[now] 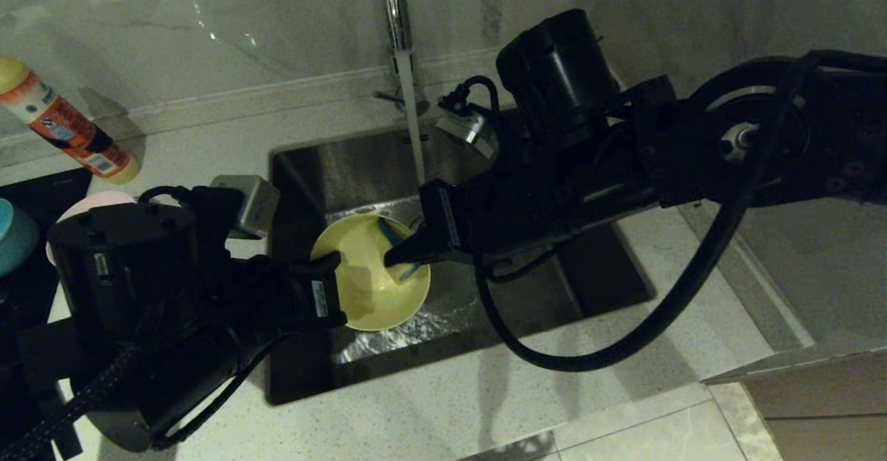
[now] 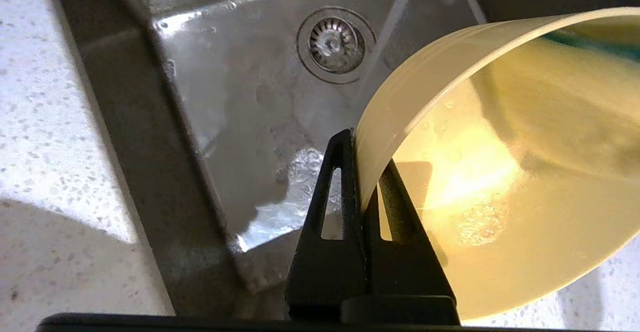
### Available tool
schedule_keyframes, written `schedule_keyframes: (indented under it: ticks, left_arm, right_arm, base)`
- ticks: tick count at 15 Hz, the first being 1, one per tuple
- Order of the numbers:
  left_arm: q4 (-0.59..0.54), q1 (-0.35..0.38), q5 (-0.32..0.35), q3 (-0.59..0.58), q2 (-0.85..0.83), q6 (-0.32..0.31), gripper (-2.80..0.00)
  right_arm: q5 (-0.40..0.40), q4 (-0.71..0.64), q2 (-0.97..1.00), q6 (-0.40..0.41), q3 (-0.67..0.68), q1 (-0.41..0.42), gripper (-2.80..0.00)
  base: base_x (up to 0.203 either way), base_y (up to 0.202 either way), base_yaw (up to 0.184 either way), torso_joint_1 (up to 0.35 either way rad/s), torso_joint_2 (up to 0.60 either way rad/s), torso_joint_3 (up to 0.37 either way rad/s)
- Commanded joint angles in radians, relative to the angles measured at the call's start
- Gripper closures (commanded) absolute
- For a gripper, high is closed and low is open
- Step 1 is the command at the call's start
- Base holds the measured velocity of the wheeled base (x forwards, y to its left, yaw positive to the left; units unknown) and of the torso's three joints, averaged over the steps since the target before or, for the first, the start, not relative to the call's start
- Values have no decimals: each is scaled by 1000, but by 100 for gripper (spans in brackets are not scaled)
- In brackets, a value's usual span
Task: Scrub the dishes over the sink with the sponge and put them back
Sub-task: Wipe the bowl
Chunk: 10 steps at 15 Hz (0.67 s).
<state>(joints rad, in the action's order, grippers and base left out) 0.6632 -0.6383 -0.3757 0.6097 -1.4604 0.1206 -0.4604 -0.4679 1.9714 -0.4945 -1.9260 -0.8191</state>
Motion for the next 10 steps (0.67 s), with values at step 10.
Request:
schedule_keyframes:
  ticks: [10]
  left_arm:
    - [9, -4, 0, -40, 12, 7, 0]
  right_arm:
    - [13, 3, -59, -2, 3, -8, 0]
  base:
    - [0, 0, 0, 0, 0, 0]
